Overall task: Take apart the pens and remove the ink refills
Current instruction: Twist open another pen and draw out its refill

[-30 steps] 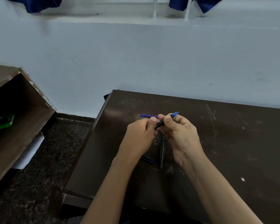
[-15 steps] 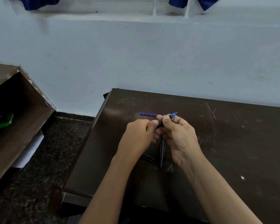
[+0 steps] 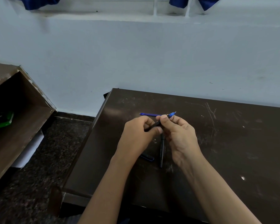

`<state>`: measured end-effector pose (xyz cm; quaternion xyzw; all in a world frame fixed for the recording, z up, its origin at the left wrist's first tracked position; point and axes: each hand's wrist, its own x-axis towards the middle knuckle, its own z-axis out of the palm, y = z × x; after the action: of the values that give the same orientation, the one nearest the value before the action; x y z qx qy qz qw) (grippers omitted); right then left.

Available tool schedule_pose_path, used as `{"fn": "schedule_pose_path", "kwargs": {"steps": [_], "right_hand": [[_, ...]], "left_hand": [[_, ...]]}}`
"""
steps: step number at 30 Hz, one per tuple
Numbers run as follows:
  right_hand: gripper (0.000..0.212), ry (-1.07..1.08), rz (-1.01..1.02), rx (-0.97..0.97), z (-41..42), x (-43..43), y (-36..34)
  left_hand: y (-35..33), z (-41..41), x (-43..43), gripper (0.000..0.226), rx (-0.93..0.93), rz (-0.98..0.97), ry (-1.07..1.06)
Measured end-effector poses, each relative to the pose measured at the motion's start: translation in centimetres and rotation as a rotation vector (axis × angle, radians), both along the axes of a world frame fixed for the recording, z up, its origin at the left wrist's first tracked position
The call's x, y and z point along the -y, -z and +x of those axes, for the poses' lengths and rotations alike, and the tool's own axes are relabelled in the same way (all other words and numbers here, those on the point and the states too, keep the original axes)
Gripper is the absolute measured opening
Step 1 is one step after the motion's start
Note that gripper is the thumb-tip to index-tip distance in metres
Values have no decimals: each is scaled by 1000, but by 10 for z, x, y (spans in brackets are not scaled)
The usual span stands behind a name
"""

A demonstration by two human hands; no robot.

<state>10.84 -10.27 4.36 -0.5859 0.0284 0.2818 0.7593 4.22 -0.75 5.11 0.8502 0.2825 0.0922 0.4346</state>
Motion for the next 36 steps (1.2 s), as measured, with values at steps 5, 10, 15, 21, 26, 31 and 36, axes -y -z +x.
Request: {"fn": "schedule_pose_path", "kwargs": {"steps": [5,10,15,21,26,31,36], "right_hand": [[27,-2,-9,14,1,-1,0],[32,10,22,-24,0,1,-2],[29,-62,71,43,5,3,-5],[23,-162,161,53,11,5,-10],[15,-107,129,24,10,6,-3],[13,-110,138,32,7,3,-1],[21,-260,-550,776,10,7,20]], "left_hand": [[-1,2,4,32,-115,-84,105],[-3,3,6,33,-111,-165,172],[-5,2,4,33,-40,-253,156],[-4,2,2,33,-41,-331,158],[-5,-2,-2,26,-89,-85,144],[-6,-2,-3,24,-130,-35,141],[-5,-6,-8,21,-129,-4,-21]]}}
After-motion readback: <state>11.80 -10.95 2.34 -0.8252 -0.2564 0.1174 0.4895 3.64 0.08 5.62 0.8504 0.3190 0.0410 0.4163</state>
